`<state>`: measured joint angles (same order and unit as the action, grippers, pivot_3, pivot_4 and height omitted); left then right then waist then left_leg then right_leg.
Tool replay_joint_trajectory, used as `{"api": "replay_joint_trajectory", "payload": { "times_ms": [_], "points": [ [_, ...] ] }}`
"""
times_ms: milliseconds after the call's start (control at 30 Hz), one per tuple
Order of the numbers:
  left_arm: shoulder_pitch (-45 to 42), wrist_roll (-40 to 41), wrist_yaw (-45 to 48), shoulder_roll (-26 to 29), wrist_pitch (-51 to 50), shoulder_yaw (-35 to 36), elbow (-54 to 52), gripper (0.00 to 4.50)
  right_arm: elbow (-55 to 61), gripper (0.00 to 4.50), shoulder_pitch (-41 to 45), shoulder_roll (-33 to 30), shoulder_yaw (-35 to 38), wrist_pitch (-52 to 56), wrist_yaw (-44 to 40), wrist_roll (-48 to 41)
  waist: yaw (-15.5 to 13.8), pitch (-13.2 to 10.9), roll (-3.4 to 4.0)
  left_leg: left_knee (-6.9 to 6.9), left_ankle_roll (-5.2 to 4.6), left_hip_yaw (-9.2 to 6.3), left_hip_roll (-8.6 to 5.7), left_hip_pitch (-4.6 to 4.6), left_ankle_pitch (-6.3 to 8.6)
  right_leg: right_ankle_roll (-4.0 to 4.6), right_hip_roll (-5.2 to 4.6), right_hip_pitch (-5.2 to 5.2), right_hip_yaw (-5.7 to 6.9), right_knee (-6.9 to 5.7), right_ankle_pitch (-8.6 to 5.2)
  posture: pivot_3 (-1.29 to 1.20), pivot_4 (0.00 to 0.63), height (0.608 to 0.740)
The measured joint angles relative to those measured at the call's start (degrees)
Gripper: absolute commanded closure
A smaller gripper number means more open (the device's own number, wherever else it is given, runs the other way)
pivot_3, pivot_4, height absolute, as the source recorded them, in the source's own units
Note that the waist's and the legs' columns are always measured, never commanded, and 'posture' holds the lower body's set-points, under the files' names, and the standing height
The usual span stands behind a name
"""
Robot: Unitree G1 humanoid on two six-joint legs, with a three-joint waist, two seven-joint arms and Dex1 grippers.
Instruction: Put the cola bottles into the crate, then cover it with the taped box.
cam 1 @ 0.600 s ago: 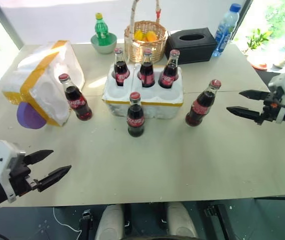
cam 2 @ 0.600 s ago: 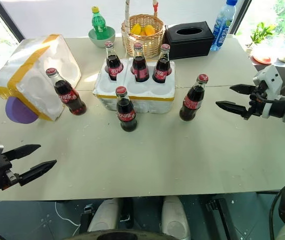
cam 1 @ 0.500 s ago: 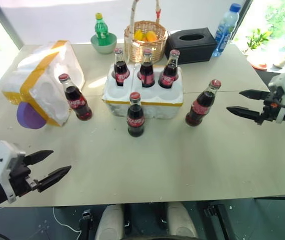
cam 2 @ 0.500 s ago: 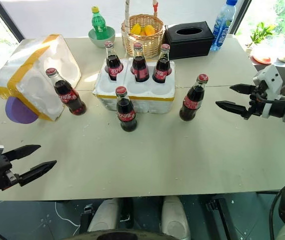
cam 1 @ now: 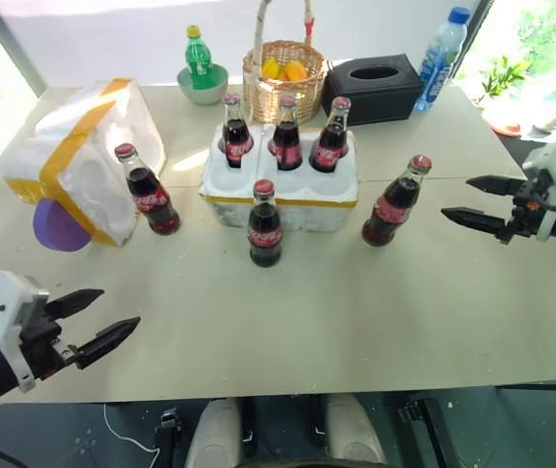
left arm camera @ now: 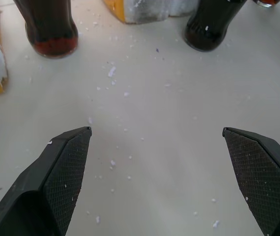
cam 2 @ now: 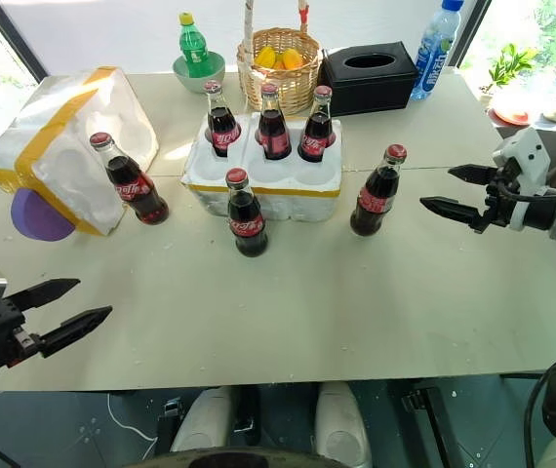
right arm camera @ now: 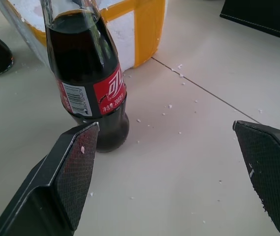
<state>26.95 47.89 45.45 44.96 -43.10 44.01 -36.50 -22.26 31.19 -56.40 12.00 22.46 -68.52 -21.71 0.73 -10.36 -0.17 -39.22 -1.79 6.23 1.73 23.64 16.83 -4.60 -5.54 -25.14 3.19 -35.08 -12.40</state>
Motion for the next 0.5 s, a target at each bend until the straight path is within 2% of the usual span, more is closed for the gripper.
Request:
{"api": "replay_joint_trajectory", "payload": {
  "times_ms": [133,333,500],
  "points": [
    [-7.1,1.7,-5.5,-0.5,-0.6,-2.9,-1.0,0.02,4.8,0.00,-1.6,-1.6,0.2,5.4,-3.2,-3.1,-0.2,0.0,0.04,-0.01,0.01,-0.01,-0.03,-0.01,-0.01,-0.02,-0.02,0.03,-0.01,-0.04,0.01,0.00,0.150,0.740],
    [-19.8,-1.2,-15.9,-3.5,-0.3,-11.5,1.1,0.02,16.5,0.00,-2.7,-10.4,6.1,18.9,-10.0,-14.0,-0.2,0.0,0.05,-0.01,0.01,-0.09,0.01,-0.17,-0.01,-0.03,0.03,0.20,0.01,-0.07,0.02,0.00,0.150,0.740],
    [-30.0,-6.3,-22.3,-6.0,1.4,-16.7,7.2,0.02,22.7,0.00,5.1,-12.4,9.8,30.3,-8.7,-24.6,0.1,0.0,0.03,-0.01,0.03,-0.07,0.00,-0.24,-0.02,-0.02,0.03,0.24,-0.02,-0.07,0.02,0.00,0.150,0.740]
  ]
}}
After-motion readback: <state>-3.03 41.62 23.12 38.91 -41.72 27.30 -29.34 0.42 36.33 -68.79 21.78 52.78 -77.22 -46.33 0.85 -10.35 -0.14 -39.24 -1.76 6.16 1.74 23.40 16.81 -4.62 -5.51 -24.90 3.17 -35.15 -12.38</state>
